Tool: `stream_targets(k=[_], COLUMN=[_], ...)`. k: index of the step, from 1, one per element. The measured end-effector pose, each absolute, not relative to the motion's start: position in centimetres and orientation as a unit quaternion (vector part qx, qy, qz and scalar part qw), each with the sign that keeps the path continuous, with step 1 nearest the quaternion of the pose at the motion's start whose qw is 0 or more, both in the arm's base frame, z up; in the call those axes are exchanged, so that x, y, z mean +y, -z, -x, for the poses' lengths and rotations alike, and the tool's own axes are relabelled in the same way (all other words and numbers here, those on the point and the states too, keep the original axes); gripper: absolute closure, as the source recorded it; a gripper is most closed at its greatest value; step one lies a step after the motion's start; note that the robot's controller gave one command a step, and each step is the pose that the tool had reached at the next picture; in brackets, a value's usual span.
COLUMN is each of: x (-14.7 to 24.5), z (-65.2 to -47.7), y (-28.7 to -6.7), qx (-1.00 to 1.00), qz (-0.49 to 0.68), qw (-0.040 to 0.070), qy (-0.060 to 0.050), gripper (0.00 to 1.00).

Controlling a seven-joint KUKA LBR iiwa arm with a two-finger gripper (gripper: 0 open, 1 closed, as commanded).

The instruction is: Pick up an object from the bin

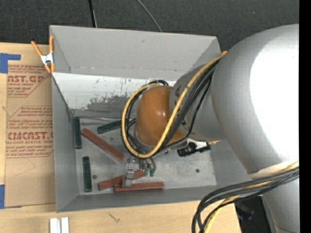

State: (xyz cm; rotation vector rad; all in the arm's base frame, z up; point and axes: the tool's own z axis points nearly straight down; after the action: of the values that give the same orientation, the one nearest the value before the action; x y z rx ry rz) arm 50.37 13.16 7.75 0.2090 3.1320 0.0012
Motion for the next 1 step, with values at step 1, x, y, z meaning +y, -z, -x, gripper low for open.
stream_targets(k=[1], x=[14.38], z=[-49.30], y=[-7.24], qx=[0.997], qz=[-0.083], qw=[-0.005], qy=[-0.001], gripper=[1.00])
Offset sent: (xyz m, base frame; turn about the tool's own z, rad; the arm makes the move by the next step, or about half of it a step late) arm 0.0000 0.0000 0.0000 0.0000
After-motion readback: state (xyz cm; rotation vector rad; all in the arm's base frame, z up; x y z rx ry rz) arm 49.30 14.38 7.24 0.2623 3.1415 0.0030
